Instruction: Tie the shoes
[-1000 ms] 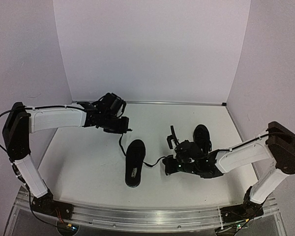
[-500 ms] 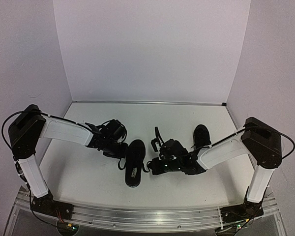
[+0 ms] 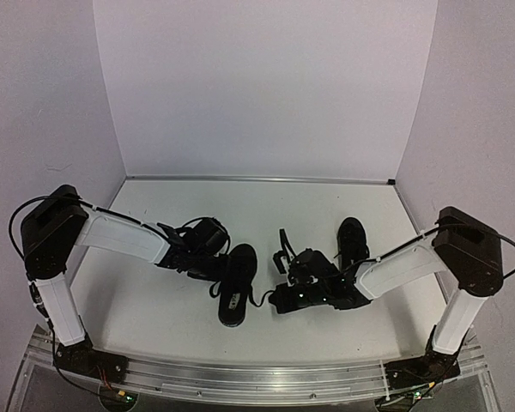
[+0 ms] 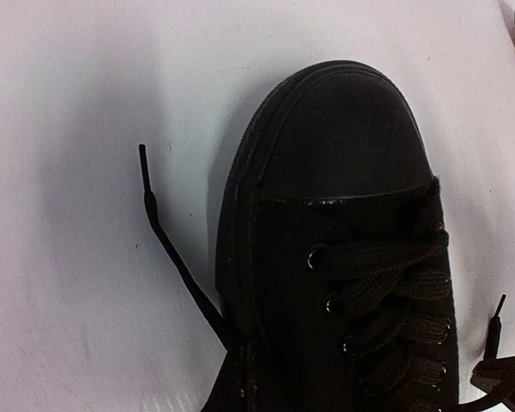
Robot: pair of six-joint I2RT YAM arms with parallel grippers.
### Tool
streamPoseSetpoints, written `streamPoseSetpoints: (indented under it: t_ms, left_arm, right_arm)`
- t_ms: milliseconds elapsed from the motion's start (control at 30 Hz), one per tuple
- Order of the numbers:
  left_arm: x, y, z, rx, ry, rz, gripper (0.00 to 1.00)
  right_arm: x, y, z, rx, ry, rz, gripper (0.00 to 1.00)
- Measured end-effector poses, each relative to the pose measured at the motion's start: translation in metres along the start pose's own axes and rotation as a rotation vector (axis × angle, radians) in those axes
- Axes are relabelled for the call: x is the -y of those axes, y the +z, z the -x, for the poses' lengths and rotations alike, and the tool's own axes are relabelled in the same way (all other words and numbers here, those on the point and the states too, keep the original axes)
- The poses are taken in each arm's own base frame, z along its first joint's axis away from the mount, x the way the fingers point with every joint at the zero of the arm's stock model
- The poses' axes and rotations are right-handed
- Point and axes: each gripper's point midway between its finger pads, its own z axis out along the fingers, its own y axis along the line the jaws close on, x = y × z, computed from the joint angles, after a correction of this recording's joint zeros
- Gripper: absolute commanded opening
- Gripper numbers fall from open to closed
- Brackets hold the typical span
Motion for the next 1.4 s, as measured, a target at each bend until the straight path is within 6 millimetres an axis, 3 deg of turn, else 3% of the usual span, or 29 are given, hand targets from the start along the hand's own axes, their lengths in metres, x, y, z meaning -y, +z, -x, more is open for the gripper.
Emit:
streamPoseSetpoints:
  t_ms: [200, 500, 600, 767, 833, 967, 1133, 1400]
  left_arm:
    - [0.006, -0.006, -0.003, 0.02, -0.034, -0.028, 0.0]
    - [-0.001, -0.036, -0.012, 0.011, -0.086, 0.021, 0.0]
    - [-0.009, -0.036, -0.02, -0.009, -0.095, 0.044, 0.09]
    - [-0.026, -0.033, -0.039, -0.057, -0.108, 0.092, 0.33]
    - [-0.032, -0.036, -0.042, -0.068, -0.113, 0.11, 0.45]
    - [-0.045, -0.047, -0.04, -0.063, -0.133, 0.148, 0.61]
    - [-0.057, -0.063, -0.024, -0.026, -0.134, 0.181, 0.65]
    - [-0.043, -0.051, 0.0, -0.026, -0.029, 0.182, 0.69]
  right_arm:
    - [0.015, -0.022, 0.009, 0.018, 0.022, -0.048, 0.0]
    - [0.051, -0.043, 0.014, -0.007, -0.013, -0.218, 0.03]
    - [0.063, -0.046, 0.008, -0.044, -0.029, -0.253, 0.18]
    - [0.065, -0.051, -0.004, -0.107, -0.062, -0.255, 0.56]
    - [0.064, -0.059, -0.004, -0.116, -0.064, -0.256, 0.62]
    - [0.054, -0.086, 0.009, -0.076, -0.046, -0.235, 0.62]
    - [0.046, -0.11, 0.024, -0.001, 0.066, -0.193, 0.55]
    - [0.075, -0.092, -0.019, -0.122, 0.192, -0.282, 0.52]
